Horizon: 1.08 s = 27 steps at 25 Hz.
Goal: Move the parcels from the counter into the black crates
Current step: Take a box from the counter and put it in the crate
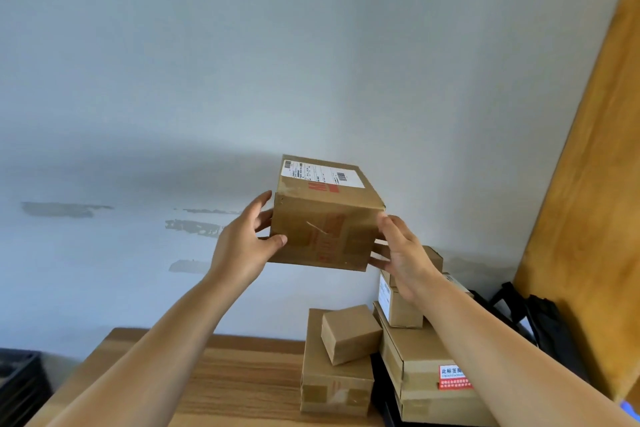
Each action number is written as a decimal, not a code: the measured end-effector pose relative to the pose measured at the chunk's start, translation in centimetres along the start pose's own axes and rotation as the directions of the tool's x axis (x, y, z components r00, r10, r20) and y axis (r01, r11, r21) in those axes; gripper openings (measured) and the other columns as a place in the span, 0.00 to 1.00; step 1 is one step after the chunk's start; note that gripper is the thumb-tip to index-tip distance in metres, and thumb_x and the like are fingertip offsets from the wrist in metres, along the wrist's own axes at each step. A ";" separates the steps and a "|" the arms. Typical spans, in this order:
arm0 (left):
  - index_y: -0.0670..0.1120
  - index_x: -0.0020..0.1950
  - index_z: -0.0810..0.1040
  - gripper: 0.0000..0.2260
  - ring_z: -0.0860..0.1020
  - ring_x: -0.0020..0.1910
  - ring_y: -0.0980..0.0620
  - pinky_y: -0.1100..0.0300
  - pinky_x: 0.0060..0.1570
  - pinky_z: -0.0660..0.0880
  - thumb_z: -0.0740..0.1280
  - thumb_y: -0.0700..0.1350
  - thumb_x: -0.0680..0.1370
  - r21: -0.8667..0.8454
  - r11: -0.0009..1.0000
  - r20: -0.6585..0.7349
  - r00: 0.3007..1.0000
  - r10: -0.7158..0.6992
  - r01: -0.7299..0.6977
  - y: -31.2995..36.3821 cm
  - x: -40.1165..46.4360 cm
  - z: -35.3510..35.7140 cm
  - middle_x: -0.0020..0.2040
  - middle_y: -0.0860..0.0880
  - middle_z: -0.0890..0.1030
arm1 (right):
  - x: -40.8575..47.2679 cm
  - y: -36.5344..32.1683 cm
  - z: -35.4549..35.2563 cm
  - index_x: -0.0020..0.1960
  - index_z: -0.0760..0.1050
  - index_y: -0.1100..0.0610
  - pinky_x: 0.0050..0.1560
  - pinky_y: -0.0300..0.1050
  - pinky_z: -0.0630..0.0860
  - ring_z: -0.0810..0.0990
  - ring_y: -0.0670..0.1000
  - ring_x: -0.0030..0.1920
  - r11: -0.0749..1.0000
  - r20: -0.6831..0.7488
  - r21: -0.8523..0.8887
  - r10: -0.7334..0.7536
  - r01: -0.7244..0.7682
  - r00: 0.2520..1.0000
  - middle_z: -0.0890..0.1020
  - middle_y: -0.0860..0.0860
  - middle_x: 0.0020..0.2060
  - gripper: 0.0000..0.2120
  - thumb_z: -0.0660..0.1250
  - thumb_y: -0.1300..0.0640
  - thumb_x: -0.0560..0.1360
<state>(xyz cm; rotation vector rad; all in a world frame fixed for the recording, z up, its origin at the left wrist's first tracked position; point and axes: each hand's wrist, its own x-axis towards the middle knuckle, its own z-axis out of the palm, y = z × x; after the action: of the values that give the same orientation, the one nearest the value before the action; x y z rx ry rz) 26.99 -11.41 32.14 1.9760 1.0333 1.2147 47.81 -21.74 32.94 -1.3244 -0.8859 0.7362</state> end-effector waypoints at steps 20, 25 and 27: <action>0.53 0.61 0.73 0.10 0.75 0.58 0.58 0.47 0.61 0.72 0.63 0.44 0.80 -0.566 0.795 0.143 0.976 -0.167 0.219 -0.8 -0.3 1.6 0.57 0.57 0.78 | 0.3 0.3 -0.3 0.75 0.57 0.48 0.61 0.49 0.73 0.76 0.52 0.56 0.999 -0.025 -0.024 -0.033 0.032 0.999 0.76 0.51 0.56 0.36 0.64 0.71 0.74; 0.47 0.58 0.75 0.11 0.82 0.52 0.53 0.53 0.52 0.80 0.66 0.36 0.78 -0.654 0.743 0.043 0.987 -0.152 0.143 -0.4 -0.1 1.3 0.53 0.52 0.82 | -0.4 -0.5 0.1 0.77 0.49 0.44 0.48 0.39 0.75 0.77 0.49 0.55 0.994 0.030 -0.085 -0.067 0.070 0.997 0.77 0.51 0.55 0.44 0.66 0.72 0.73; 0.47 0.58 0.76 0.12 0.82 0.51 0.54 0.58 0.48 0.80 0.66 0.34 0.77 -0.655 0.747 0.020 0.991 -0.135 0.115 -0.4 -0.1 0.8 0.51 0.52 0.83 | -0.3 -1.0 0.0 0.77 0.47 0.44 0.55 0.43 0.74 0.78 0.49 0.54 0.992 0.013 -0.089 -0.087 0.088 0.996 0.78 0.54 0.53 0.42 0.66 0.67 0.76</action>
<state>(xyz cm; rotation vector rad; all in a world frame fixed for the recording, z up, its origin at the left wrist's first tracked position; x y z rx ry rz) 27.58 -11.36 31.44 1.3149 0.6068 1.3040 47.61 -22.10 33.90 -1.3530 -0.9873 0.6411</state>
